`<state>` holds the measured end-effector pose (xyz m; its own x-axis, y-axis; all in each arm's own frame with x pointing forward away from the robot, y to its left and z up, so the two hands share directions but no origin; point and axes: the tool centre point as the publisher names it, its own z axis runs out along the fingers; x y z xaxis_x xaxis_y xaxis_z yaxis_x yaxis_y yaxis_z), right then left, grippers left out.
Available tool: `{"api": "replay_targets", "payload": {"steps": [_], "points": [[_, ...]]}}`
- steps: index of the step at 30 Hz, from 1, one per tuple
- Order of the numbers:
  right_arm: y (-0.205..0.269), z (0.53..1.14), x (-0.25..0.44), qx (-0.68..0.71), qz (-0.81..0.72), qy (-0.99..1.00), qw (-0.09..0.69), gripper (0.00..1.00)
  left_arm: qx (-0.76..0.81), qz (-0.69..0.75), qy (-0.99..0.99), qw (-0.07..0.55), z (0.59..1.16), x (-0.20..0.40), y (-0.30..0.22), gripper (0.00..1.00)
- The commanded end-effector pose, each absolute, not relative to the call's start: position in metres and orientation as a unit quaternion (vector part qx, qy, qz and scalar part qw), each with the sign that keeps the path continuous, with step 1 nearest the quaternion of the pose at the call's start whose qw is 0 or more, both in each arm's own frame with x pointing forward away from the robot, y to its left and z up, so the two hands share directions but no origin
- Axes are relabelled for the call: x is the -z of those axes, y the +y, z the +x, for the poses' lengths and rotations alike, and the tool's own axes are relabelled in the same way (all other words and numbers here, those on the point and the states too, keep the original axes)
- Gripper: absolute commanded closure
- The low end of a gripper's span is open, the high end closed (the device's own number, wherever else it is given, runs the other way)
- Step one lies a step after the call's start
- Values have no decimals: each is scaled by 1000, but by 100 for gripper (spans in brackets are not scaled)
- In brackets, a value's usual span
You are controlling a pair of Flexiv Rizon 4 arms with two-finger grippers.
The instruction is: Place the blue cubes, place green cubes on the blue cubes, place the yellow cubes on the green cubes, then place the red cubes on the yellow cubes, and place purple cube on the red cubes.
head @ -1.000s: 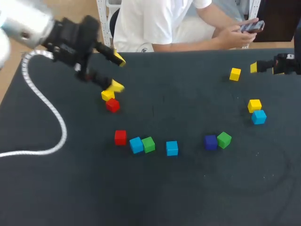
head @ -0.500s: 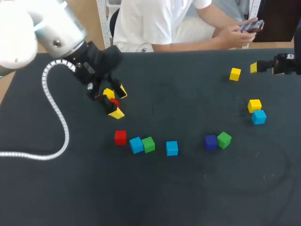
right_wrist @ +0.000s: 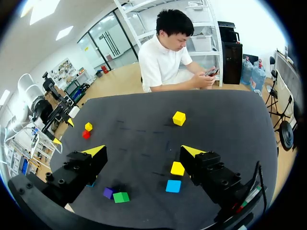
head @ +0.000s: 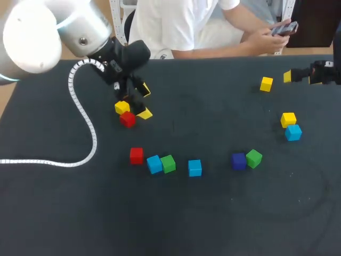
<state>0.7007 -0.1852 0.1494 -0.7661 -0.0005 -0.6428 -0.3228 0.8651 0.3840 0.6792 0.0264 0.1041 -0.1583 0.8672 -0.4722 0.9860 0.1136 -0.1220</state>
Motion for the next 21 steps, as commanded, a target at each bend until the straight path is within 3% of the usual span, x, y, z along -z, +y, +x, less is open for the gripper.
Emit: {"api": "replay_targets", "payload": {"steps": [1, 21], "points": [[-185, 700, -150, -243, -88, 908, 330, 0, 218, 613, 738, 178, 672, -99, 34, 0], [-185, 700, -150, -243, -88, 908, 330, 0, 244, 620, 720, 194, 691, -82, 13, 0]]}}
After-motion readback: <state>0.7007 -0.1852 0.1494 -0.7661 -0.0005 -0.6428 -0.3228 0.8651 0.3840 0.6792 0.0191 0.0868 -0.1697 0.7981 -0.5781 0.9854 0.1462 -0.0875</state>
